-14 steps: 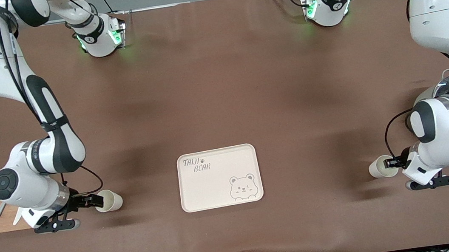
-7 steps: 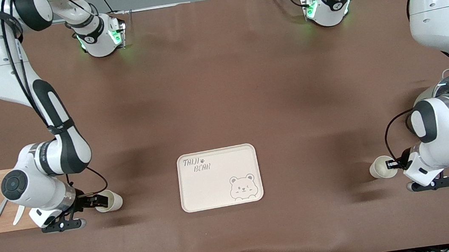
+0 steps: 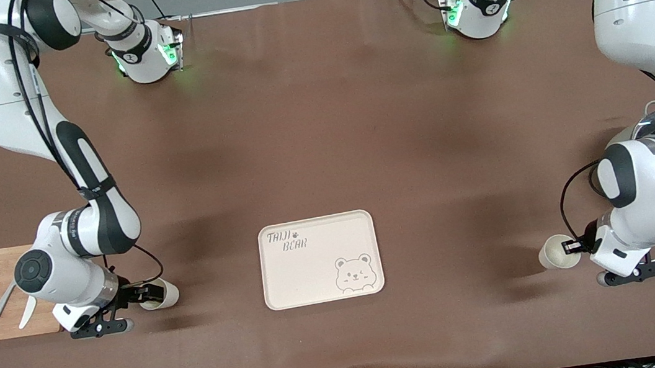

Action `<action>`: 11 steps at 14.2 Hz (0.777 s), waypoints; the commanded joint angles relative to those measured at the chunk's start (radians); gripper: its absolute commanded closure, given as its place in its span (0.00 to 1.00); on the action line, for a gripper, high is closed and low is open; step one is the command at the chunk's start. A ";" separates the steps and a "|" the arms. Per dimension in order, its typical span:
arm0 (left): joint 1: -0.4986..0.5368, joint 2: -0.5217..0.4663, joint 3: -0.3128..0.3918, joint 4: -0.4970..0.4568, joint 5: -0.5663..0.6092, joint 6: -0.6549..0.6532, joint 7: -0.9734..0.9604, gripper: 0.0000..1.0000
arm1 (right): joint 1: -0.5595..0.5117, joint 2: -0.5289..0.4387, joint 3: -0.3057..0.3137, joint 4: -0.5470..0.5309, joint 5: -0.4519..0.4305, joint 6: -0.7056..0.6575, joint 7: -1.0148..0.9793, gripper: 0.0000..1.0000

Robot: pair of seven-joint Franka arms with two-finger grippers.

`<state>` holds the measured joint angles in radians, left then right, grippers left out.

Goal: Place white IKEA cup upright on tray with both arms
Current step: 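Close the right gripper on its cup while the left gripper grasps its cup, then carry both held cups toward the bear tray with both grippers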

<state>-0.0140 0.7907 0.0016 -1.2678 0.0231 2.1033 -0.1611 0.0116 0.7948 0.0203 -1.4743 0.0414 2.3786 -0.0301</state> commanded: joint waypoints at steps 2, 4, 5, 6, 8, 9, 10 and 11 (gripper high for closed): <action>-0.066 -0.036 0.001 -0.013 -0.008 -0.011 -0.151 1.00 | 0.002 0.011 -0.002 0.019 0.006 -0.002 -0.005 0.31; -0.107 -0.036 0.000 -0.013 -0.008 -0.011 -0.242 1.00 | 0.004 0.009 -0.002 0.019 0.006 -0.004 -0.005 0.58; -0.127 -0.036 -0.002 -0.013 -0.009 -0.011 -0.289 1.00 | 0.004 0.009 -0.002 0.020 0.006 -0.004 -0.005 0.67; -0.139 -0.036 -0.005 -0.012 -0.011 -0.011 -0.334 1.00 | 0.004 0.011 -0.002 0.019 0.006 -0.004 -0.005 0.74; -0.152 -0.034 -0.026 -0.006 -0.017 -0.006 -0.417 1.00 | 0.008 0.018 -0.002 0.020 0.008 -0.002 -0.005 0.89; -0.153 -0.034 -0.049 0.002 -0.017 -0.006 -0.463 1.00 | 0.008 0.018 -0.002 0.022 0.008 -0.002 -0.005 0.98; -0.153 -0.034 -0.070 0.007 -0.017 -0.003 -0.509 1.00 | 0.008 0.018 -0.002 0.022 0.006 -0.002 -0.005 1.00; -0.153 -0.031 -0.092 0.008 -0.015 -0.002 -0.555 1.00 | 0.010 0.018 -0.002 0.022 0.005 -0.004 -0.005 1.00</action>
<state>-0.1701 0.7722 -0.0590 -1.2605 0.0218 2.1028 -0.6432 0.0161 0.7956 0.0235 -1.4709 0.0429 2.3773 -0.0302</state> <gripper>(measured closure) 0.965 0.956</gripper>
